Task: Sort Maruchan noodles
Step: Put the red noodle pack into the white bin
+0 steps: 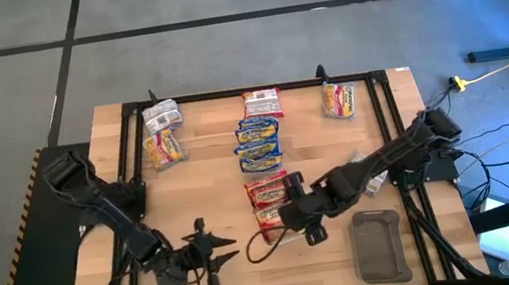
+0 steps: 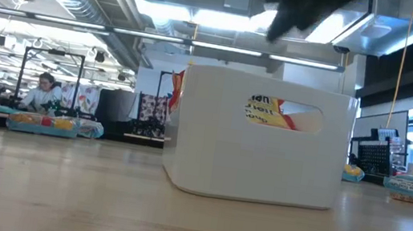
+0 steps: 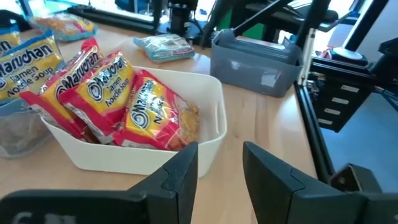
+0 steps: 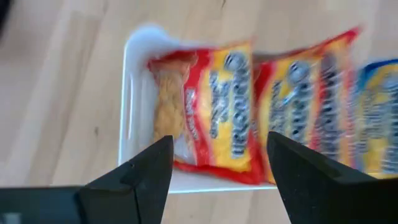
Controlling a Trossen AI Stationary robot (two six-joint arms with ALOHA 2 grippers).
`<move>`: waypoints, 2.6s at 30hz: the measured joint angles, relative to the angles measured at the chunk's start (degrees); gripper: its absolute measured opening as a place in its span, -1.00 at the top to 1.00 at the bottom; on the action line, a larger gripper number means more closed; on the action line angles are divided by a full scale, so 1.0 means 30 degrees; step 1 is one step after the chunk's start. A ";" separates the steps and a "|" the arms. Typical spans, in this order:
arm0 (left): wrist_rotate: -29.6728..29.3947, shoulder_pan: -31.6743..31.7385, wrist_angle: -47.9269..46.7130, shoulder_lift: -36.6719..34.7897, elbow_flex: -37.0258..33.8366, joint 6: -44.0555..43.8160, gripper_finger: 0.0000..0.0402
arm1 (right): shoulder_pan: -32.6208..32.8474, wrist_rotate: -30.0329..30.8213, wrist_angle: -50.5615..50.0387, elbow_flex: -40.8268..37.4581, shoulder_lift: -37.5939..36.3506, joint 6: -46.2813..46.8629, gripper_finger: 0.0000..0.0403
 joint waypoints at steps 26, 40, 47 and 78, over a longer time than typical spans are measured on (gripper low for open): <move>1.3898 1.0417 -1.4998 0.2926 1.1656 0.3550 0.41 | 0.0618 -0.0472 1.2928 -1.4807 -0.8092 0.3227 -0.19; 1.6348 1.1314 -1.9564 0.5917 1.4990 0.1538 0.41 | 0.2105 0.1215 1.6980 -1.6870 -0.8084 0.4494 -0.19; 1.5461 1.1449 -1.9957 0.5945 1.4950 0.1535 0.41 | 0.2126 0.1357 1.7312 -1.6870 -0.8084 0.4265 -0.19; 1.8639 1.1641 -1.8906 0.7985 1.4906 0.2094 0.98 | 0.2112 0.1545 1.8625 -1.6856 -0.6576 0.3439 -0.19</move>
